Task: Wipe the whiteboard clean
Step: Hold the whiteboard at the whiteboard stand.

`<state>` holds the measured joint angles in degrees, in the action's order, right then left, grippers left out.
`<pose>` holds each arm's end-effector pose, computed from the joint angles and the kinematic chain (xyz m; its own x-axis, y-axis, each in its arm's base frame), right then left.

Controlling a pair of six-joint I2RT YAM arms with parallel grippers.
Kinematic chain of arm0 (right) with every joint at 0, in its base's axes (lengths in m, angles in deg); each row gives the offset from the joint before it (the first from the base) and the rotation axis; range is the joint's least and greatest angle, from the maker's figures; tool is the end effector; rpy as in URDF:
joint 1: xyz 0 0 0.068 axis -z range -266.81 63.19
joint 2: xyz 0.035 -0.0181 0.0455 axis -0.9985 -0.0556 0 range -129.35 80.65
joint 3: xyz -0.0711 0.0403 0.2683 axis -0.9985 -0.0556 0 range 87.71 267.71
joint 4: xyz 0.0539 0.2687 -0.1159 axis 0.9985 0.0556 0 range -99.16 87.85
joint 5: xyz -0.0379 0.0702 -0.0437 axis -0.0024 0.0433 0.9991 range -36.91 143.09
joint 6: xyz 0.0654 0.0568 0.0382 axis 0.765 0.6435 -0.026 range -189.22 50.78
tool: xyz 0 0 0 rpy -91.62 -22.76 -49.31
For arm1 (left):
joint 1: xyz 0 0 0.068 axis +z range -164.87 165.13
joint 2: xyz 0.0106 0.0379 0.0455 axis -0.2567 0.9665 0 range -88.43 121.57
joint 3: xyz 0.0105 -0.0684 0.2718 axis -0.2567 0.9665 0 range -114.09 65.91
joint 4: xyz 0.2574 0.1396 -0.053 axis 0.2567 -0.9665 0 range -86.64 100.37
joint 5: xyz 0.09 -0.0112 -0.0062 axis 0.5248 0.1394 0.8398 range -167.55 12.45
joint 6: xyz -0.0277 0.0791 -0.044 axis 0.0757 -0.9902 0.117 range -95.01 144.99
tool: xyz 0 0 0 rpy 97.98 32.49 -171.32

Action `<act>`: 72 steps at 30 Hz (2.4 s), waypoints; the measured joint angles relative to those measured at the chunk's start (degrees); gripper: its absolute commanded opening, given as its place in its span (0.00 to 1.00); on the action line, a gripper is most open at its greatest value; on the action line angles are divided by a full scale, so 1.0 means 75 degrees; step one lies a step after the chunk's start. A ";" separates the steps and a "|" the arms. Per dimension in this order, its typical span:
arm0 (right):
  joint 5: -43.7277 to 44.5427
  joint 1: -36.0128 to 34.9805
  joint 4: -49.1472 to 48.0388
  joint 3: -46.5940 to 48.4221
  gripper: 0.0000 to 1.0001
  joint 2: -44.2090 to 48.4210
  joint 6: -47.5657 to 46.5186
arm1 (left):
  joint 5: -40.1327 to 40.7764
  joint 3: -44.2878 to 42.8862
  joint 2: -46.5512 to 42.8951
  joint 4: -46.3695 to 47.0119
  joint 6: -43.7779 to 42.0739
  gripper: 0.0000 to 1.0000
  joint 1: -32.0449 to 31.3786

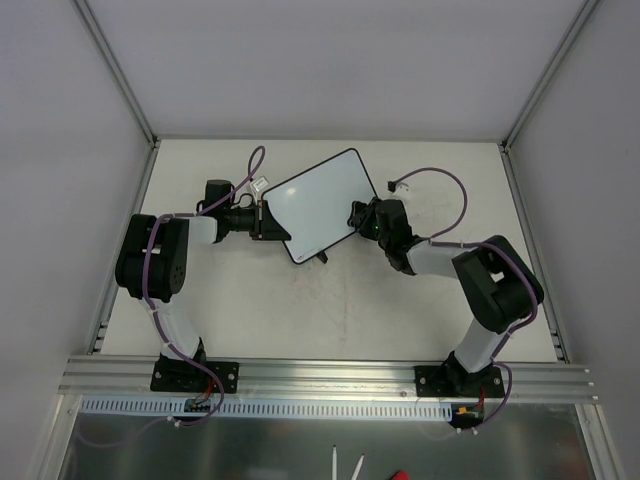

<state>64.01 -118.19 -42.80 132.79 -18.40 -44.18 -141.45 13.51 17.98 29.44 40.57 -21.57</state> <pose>0.3722 0.2081 0.1334 -0.4210 0.2301 -0.8774 -0.2004 0.9198 0.3373 0.3916 -0.1233 0.1165 -0.7580 -0.0300 -0.6515 0.6010 0.3561 -0.7156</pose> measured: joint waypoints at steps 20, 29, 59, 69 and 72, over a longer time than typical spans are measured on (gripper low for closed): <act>0.0618 -0.1169 -0.0385 -0.0041 0.03 -0.0140 0.0047 | -0.0003 0.0000 0.0000 -0.0012 0.0000 0.00 0.0023; 0.0705 -0.1938 -0.0472 0.0000 0.03 -0.0236 -0.0032 | -0.0006 0.0000 -0.0003 -0.0012 0.0000 0.00 0.0050; -0.0035 -0.3864 -0.0799 0.0326 0.04 -0.0997 -0.0146 | 0.0012 -0.0009 -0.0003 -0.0006 -0.0017 0.00 0.0050; -0.0976 -0.3908 0.0778 0.0099 0.02 0.0495 -0.0189 | 0.0009 -0.0009 -0.0003 -0.0009 -0.0015 0.00 0.0050; -0.0831 -0.3908 0.2031 0.0157 0.02 0.1702 -0.0612 | 0.0009 -0.0009 -0.0003 -0.0012 -0.0015 0.00 0.0050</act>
<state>57.78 -147.50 -27.57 133.97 -5.63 -48.77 -141.38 13.45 17.95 29.35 40.46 -21.20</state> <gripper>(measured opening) 0.247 0.054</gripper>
